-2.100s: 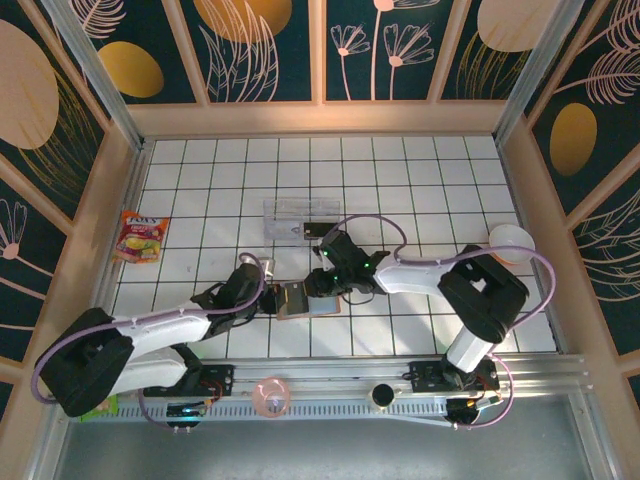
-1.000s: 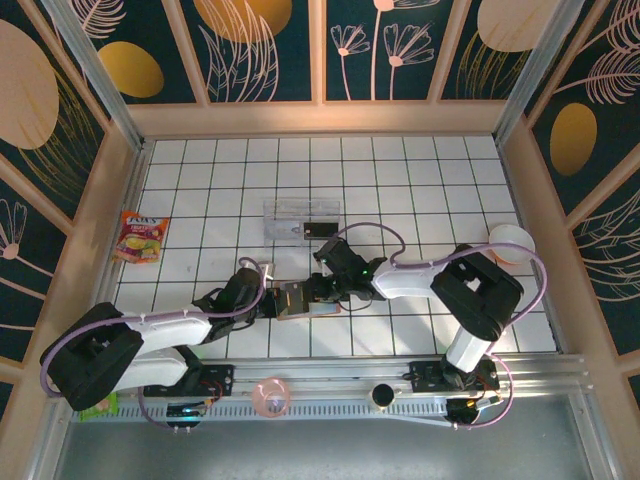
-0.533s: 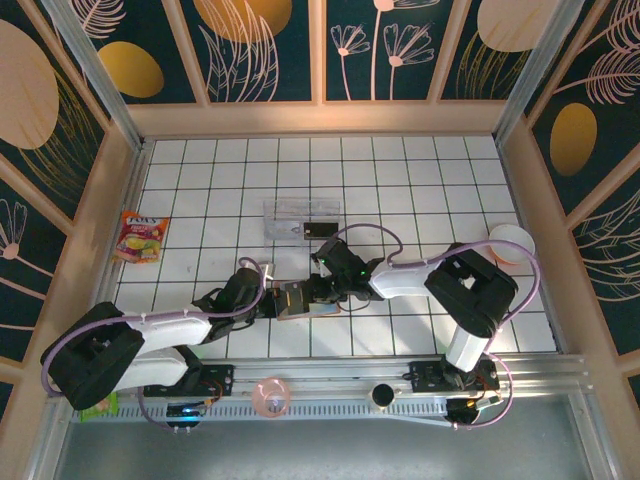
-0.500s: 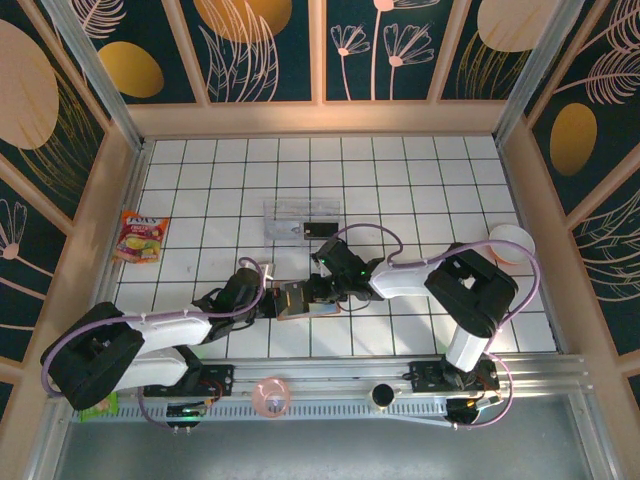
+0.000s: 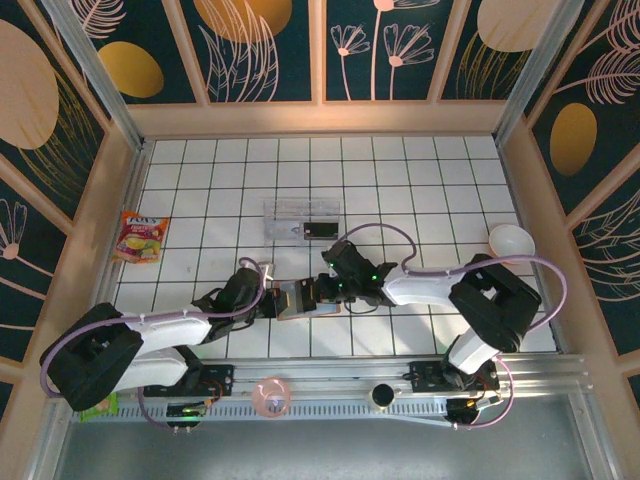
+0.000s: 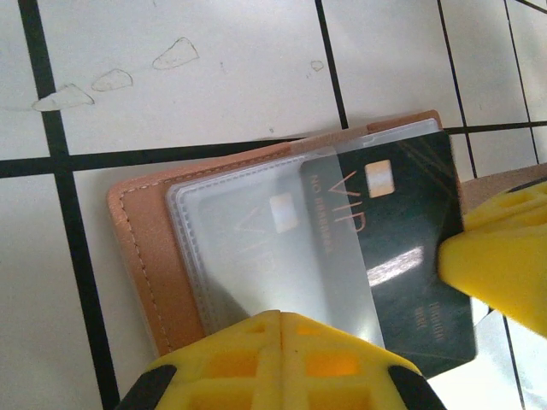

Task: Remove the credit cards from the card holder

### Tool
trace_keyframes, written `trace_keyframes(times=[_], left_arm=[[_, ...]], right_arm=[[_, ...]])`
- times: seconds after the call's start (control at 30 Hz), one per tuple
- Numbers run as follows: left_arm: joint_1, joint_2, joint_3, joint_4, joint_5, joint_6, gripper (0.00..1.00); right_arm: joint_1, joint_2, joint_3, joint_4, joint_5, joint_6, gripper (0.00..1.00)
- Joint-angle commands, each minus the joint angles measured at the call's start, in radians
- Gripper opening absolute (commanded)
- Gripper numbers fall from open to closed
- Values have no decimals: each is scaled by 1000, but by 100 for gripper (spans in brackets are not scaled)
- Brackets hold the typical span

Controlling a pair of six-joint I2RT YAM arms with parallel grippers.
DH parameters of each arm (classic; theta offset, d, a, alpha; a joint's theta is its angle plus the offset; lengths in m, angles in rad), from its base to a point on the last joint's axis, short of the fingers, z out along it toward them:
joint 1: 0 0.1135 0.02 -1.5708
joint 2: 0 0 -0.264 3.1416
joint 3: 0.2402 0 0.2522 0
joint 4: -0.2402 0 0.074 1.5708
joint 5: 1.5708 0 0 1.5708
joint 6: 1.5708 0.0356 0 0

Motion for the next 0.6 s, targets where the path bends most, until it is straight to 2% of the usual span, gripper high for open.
trace_keyframes(times=[0.0,0.23,0.43,0.47,0.57], left_arm=[[2,0,17,-72,-15,27,0],[2,-2,31,-71,-14,37,0],[2,-14,66,-92,8,46,0],[2,-18,73,-99,13,50,2],[2,-35,100,-133,23,58,24]], right_arm=[[6,-53,4,-148,114,-35,0],[56,-121,72,-279,193,-119,0],[58,-166,191,-360,257,-406,0],[57,-169,212,-372,265,-462,0],[25,-176,280,-413,265,-602,0]])
